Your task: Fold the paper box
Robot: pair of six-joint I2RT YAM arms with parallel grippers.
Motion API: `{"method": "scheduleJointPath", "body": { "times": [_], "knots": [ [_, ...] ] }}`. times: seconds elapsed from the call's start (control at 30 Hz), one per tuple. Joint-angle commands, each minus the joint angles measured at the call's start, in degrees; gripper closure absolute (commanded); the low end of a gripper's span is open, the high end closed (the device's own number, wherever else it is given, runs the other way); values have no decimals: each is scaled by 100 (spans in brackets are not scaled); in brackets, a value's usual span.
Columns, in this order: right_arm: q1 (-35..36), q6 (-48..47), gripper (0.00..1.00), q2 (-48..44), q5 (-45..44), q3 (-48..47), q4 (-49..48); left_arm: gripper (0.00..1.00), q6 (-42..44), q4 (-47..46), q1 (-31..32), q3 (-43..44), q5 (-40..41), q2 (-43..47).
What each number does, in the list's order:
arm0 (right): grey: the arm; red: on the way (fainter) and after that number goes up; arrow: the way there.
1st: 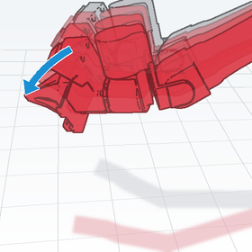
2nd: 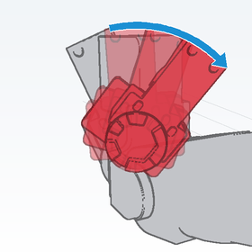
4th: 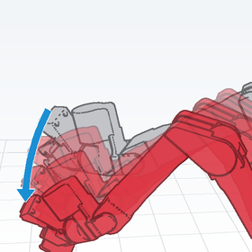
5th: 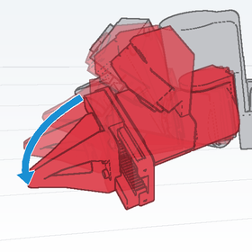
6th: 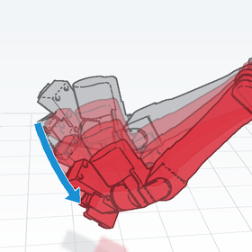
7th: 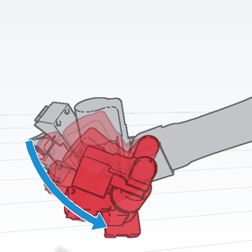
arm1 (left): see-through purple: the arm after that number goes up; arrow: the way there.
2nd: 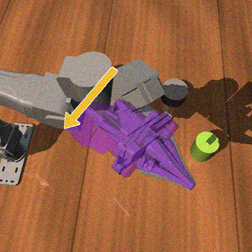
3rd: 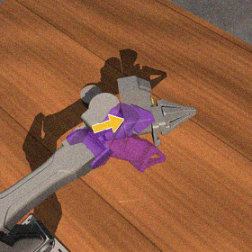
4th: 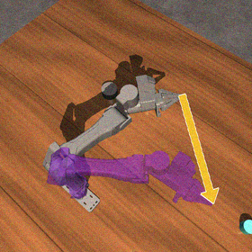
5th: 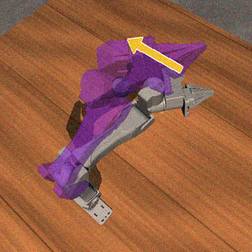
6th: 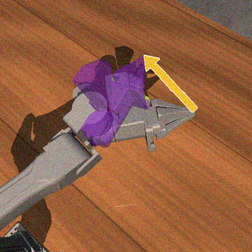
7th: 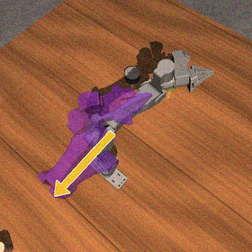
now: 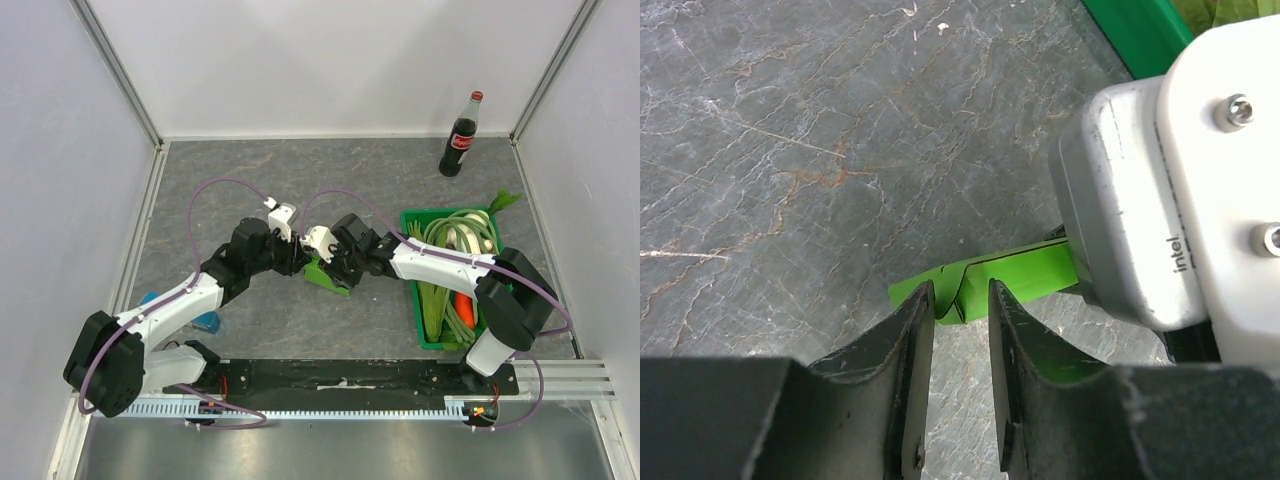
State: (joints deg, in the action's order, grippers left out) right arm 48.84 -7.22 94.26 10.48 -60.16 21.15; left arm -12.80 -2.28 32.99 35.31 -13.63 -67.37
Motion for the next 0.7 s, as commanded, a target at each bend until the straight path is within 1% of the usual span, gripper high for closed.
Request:
{"method": "scheduleJointPath", "body": {
  "times": [0.0, 0.03, 0.07, 0.1, 0.13, 0.23, 0.3, 0.37, 0.5, 0.67],
  "knots": [
    [-15, 81, 74, 57, 173, -13, 188, 66, 207, -123, 58, 266, 176, -30],
    [-6, 81, 74, 58, 191, -22, 188, 68, 199, -123, 58, 266, 168, -39],
    [-6, 81, 74, 75, 183, -22, 188, 72, 190, -123, 58, 275, 176, -48],
    [-15, 81, 74, 75, 182, -22, 188, 73, 164, -132, 58, 283, 202, -48],
    [-15, 89, 74, 93, 200, -31, 179, 74, 146, -141, 58, 292, 203, -56],
    [-6, 90, 75, 101, 200, -40, 188, 68, 102, -141, 84, 371, 255, -92],
    [-15, 98, 75, 84, 191, -40, 206, 72, 111, -132, 102, 406, 247, -127],
    [-15, 98, 75, 66, 182, -40, 206, 78, 137, -123, 120, 407, 212, -144],
    [-15, 98, 75, 84, 191, -40, 197, 79, 155, -53, 163, 424, 211, -197],
    [-15, 116, 75, 93, 200, -40, 206, 84, 199, 0, 207, 442, 290, -215]
  ]
}}
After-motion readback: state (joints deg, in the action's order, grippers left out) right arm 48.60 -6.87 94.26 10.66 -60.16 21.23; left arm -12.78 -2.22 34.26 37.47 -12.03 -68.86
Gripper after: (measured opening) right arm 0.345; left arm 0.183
